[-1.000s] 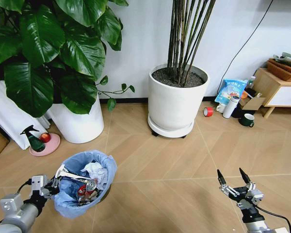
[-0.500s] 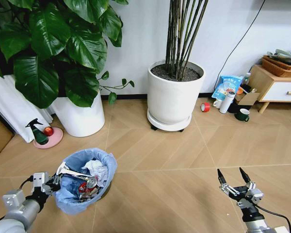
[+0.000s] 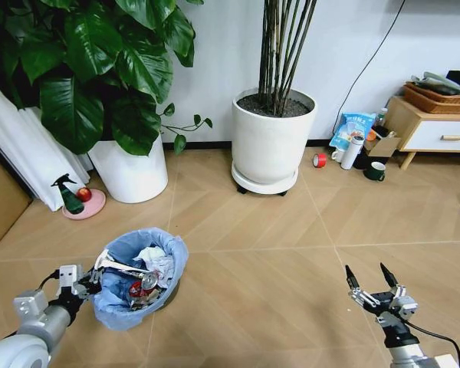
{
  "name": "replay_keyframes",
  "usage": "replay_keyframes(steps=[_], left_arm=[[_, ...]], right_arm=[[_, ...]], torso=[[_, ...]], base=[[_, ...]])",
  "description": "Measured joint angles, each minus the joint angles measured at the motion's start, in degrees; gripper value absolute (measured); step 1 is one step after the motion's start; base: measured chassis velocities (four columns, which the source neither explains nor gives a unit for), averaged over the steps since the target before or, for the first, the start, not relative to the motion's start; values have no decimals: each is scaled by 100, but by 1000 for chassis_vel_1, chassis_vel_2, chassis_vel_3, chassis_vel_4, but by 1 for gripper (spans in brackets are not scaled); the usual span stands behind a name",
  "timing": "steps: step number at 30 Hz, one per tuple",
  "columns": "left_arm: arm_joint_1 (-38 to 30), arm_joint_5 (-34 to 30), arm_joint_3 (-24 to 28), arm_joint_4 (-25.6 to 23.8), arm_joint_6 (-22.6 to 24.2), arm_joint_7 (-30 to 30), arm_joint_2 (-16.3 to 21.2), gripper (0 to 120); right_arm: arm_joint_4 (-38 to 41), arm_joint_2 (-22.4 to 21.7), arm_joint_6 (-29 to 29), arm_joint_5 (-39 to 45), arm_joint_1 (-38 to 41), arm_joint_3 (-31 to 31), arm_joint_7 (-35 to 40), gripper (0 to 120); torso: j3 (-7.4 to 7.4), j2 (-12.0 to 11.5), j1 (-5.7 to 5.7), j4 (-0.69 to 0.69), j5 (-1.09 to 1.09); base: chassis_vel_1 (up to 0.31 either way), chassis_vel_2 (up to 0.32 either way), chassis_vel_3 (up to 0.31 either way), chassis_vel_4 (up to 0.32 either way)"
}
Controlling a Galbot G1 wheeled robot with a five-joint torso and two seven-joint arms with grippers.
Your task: Pick up the trash bin and place the garbage on the floor into it.
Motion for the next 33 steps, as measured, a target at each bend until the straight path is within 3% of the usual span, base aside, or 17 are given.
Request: replay_keyframes(steps=[33], left_arm=[[-26, -124, 42, -61, 30, -78, -25, 0]], right_arm=[[-350, 53, 276, -158, 52, -36, -321, 100]], torso=[[0, 0, 0, -1, 0]], base=[[88, -83, -93, 83]])
